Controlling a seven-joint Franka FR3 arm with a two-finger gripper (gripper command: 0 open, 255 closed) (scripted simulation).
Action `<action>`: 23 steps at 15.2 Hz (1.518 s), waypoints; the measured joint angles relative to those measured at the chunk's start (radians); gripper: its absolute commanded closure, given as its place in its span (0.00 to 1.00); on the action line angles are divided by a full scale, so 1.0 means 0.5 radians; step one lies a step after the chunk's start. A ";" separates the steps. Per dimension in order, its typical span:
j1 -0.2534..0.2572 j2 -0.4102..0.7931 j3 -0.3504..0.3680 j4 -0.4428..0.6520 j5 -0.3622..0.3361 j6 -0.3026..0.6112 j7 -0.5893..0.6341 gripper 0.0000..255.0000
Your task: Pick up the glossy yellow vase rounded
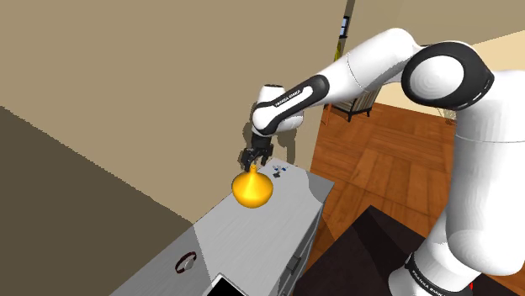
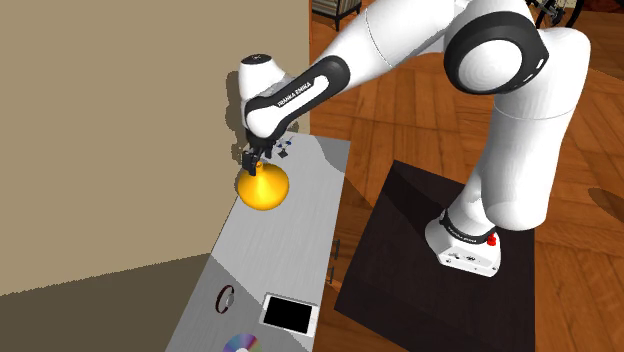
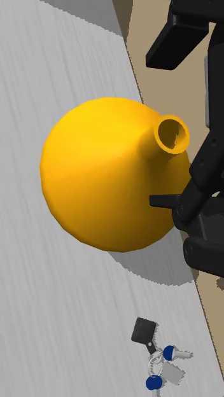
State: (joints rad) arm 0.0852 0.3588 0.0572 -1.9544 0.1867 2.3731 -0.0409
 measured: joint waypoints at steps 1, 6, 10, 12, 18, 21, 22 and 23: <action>0.002 0.020 0.002 -0.001 0.002 0.021 -0.001 0.00; 0.000 0.078 0.005 -0.021 0.011 0.100 -0.019 1.00; 0.000 0.082 0.004 -0.017 0.011 0.102 -0.019 1.00; 0.000 0.082 0.005 -0.017 0.011 0.102 -0.019 1.00; 0.001 0.047 0.003 -0.015 0.007 0.062 -0.010 1.00; 0.002 0.003 0.000 0.004 -0.001 -0.001 0.002 1.00; 0.002 -0.019 -0.001 0.008 -0.003 -0.027 0.007 1.00; 0.003 -0.037 -0.001 0.007 -0.005 -0.043 0.013 1.00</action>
State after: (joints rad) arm 0.0869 0.3402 0.0570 -1.9509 0.1842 2.3516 -0.0344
